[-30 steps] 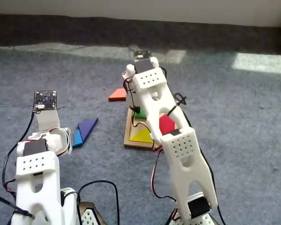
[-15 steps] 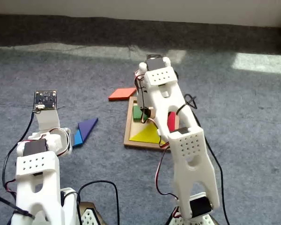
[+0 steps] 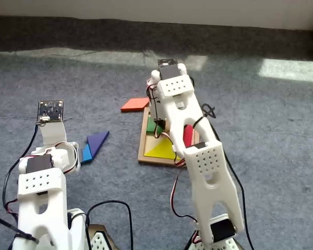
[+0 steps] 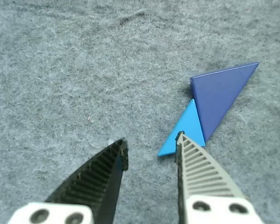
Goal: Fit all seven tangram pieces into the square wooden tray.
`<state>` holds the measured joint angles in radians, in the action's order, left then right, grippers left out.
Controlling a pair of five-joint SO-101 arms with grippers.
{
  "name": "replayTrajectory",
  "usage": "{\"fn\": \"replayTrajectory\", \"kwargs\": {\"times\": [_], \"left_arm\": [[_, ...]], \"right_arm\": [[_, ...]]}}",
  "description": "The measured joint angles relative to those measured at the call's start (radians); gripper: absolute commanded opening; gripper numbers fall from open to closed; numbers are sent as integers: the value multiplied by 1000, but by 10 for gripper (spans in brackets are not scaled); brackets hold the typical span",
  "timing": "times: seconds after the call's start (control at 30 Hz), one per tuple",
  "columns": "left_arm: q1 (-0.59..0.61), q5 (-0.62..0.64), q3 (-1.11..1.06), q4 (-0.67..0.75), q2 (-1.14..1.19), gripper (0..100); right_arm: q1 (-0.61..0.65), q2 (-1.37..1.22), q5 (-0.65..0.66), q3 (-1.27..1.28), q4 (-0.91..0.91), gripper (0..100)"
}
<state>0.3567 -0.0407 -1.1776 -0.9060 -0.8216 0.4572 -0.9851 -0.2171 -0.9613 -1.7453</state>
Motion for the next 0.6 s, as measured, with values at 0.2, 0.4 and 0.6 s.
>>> {"fn": "replayTrajectory", "kwargs": {"times": [0.2, 0.4, 0.6], "left_arm": [[0, 0, 0, 0, 0, 179], [0, 0, 0, 0, 0, 179], [0, 0, 0, 0, 0, 179]], "right_arm": [[2, 0, 29, 0, 0, 203], [2, 0, 54, 0, -2, 203], [-28, 5, 54, 12, -2, 202]]}}
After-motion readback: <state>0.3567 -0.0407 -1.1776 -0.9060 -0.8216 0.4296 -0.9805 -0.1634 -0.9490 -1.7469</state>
